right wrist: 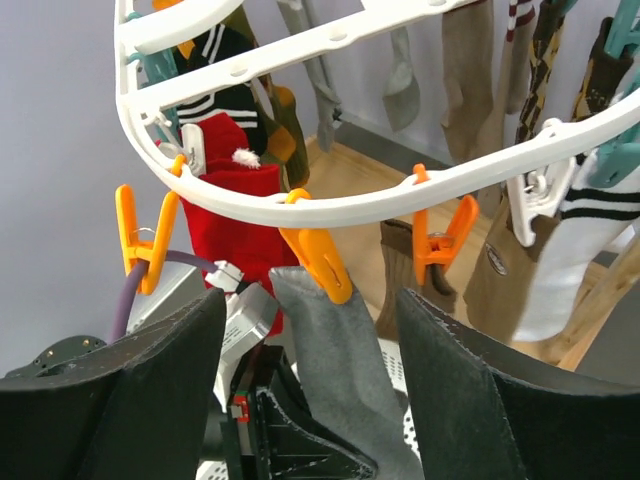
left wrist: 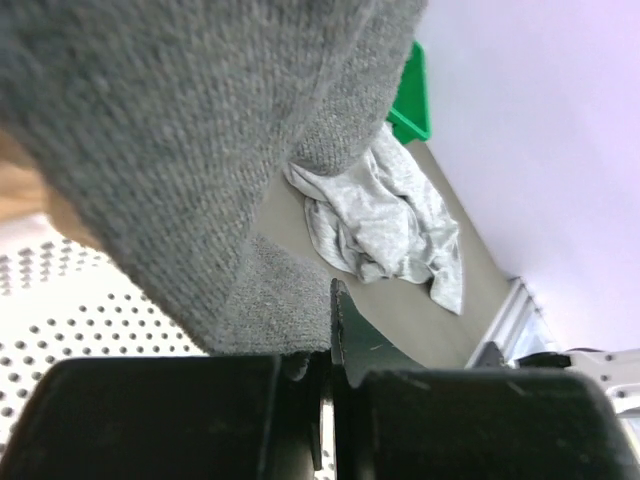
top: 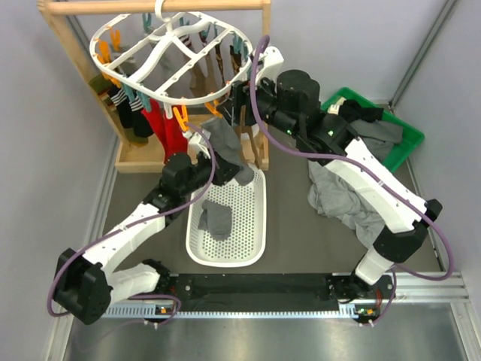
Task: Remove the socks clipped to the hanger
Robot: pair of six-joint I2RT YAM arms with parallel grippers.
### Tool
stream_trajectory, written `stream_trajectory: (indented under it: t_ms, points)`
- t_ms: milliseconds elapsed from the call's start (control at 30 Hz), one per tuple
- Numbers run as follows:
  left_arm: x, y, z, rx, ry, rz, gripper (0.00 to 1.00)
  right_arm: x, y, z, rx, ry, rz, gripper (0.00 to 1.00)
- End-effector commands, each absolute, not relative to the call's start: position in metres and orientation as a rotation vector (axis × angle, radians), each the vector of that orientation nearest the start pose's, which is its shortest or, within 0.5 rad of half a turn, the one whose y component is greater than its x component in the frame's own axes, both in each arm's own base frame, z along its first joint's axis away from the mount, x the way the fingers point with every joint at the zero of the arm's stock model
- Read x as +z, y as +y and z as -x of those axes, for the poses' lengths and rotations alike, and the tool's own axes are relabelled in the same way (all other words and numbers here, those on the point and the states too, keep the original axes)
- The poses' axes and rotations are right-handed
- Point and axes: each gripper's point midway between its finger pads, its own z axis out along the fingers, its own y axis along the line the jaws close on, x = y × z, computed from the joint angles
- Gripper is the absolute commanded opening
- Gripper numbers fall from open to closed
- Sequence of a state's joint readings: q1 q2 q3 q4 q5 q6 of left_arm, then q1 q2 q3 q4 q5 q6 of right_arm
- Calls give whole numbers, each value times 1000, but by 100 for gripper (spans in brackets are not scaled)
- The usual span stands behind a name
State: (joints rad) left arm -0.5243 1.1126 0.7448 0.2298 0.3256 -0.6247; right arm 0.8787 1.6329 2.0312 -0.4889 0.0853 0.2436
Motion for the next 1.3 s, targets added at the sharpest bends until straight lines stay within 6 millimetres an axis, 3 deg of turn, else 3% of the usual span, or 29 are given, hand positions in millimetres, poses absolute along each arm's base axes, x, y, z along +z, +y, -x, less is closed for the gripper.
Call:
stream_trajectory:
  t_ms: [0, 367, 600, 967, 1200, 1267]
  points:
    - [285, -260, -282, -1244, 1719, -85, 0, 484, 365, -318, 751, 1602, 449, 67]
    - [299, -247, -287, -1299, 1735, 196, 0, 492, 372, -308, 763, 1557, 483, 64]
    - [295, -247, -283, -1258, 1738, 116, 0, 490, 387, -309, 700, 1565, 463, 65]
    - [307, -260, -278, -1239, 1677, -134, 0, 485, 408, -315, 589, 1542, 466, 64]
    - [298, -262, -284, -1186, 1713, -180, 0, 486, 408, -304, 631, 1562, 479, 63]
    - [295, -262, -287, -1161, 1721, -197, 0, 499, 402, -294, 676, 1552, 478, 63]
